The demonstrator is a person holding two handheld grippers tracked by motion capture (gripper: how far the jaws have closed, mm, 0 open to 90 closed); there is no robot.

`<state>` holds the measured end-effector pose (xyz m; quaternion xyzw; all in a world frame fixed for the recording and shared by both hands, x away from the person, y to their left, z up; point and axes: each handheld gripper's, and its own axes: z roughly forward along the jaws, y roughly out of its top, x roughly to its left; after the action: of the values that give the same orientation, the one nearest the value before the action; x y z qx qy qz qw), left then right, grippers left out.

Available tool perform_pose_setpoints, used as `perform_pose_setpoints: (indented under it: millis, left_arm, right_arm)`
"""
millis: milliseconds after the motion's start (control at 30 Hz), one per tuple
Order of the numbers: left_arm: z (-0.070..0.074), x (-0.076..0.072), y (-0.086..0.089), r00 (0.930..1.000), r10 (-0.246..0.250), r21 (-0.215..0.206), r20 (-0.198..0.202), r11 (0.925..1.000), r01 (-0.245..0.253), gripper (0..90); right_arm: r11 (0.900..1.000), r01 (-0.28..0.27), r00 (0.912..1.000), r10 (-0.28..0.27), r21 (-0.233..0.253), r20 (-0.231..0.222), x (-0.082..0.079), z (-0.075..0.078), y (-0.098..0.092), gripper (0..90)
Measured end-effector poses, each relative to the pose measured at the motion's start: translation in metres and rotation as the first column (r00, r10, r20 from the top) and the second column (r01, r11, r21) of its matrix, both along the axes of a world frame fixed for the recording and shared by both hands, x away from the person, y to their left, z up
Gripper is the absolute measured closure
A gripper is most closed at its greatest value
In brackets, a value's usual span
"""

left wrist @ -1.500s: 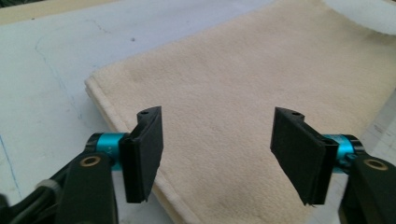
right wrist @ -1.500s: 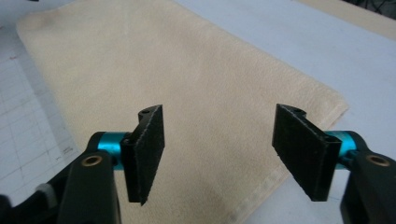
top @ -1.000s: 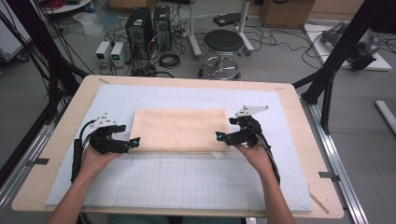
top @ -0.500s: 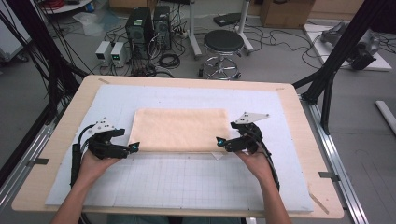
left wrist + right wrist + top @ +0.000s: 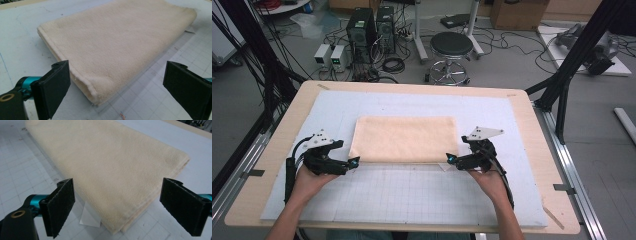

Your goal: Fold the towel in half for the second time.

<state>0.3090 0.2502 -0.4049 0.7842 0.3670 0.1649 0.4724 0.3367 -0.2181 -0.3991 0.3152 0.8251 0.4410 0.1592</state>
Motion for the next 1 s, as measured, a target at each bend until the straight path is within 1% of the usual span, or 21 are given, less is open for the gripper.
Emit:
perform_pose_setpoints:
  millis: [67,167,300,467,733,833,867,933,1000]
  left_arm:
    - [0.000,-0.002,0.000,1.0000,-0.002,0.003,0.003,1.0000,0.002,8.0]
    - [0.001,-0.006,0.000,1.0000,-0.005,0.006,0.004,1.0000,0.005,7.8]
    - [0.002,-0.011,-0.001,0.9999,-0.011,0.007,0.010,0.9999,0.011,7.6]
    - [0.002,-0.017,0.001,0.9998,-0.011,0.008,0.016,0.9999,0.010,7.1]
    - [0.003,-0.027,0.003,0.9996,-0.007,0.006,0.027,1.0000,0.007,7.1]
    - [0.003,-0.030,0.005,0.9996,-0.009,0.010,0.028,0.9999,0.009,7.1]
    - [0.003,-0.032,0.005,0.9996,-0.007,0.006,0.029,1.0000,0.006,7.1]
    - [0.003,-0.034,0.005,0.9995,-0.008,0.013,0.031,0.9999,0.007,7.1]
    - [0.003,-0.036,0.005,0.9995,-0.006,0.011,0.033,0.9999,0.006,7.0]
  right_arm:
    - [1.000,-0.001,1.0000,0.001,-0.008,-0.003,-0.002,-0.001,-0.002,11.9]
    - [1.000,0.010,0.9999,-0.010,0.000,-0.003,-0.007,0.000,-0.006,12.0]
    - [1.000,0.009,0.9998,-0.009,0.006,0.017,-0.012,0.002,-0.009,12.0]
    - [1.000,0.008,0.9996,-0.008,0.004,0.027,-0.018,0.002,-0.012,12.0]
    - [1.000,0.004,0.9993,-0.004,0.005,0.036,-0.026,0.003,-0.015,12.0]
    - [1.000,0.007,0.9995,-0.008,0.009,0.030,-0.030,0.002,-0.018,11.9]
    - [1.000,0.004,0.9993,-0.005,0.006,0.038,-0.030,0.002,-0.018,12.0]
    - [1.000,0.006,0.9992,-0.007,0.003,0.038,-0.034,0.002,-0.020,12.0]
    - [1.000,0.008,0.9991,-0.008,0.006,0.041,-0.036,0.002,-0.021,12.0]
